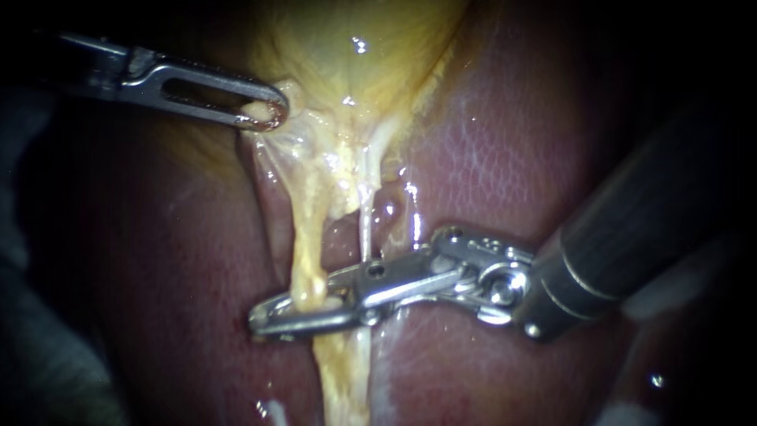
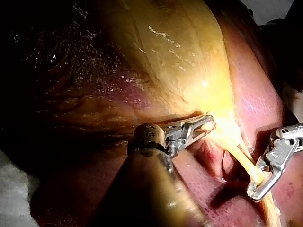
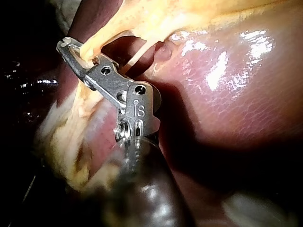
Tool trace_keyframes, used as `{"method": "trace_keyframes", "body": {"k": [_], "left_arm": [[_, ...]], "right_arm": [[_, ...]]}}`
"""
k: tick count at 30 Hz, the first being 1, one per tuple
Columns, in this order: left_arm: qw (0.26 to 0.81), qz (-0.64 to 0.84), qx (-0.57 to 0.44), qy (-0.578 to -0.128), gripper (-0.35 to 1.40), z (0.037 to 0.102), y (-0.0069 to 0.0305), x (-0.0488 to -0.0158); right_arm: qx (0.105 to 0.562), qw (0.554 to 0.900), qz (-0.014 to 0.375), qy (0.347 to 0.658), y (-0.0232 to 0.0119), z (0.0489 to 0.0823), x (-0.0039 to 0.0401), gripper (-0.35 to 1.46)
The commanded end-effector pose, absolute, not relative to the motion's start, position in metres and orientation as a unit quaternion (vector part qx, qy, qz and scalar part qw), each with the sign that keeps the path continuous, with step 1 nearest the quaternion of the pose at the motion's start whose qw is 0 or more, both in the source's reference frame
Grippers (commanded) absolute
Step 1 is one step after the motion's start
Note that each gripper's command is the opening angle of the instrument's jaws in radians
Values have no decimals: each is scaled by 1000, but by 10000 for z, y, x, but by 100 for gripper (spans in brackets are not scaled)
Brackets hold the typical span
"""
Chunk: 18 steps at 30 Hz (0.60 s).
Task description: Clipping first clip left tube
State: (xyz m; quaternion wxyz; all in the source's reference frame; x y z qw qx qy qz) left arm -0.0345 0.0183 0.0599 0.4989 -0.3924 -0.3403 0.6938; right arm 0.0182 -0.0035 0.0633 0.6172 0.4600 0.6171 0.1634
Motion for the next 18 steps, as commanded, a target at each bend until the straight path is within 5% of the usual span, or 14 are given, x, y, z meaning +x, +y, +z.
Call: {"method": "trace_keyframes", "body": {"k": [1, 18], "left_arm": [[499, 694, -392, -340, -35, 599, 183, -345], [499, 694, -392, -340, -35, 599, 183, -345]], "right_arm": [[461, 617, 162, 617, -35, 632, 182, -35], [444, 621, 181, 620, -37, 631, 179, -35]]}}
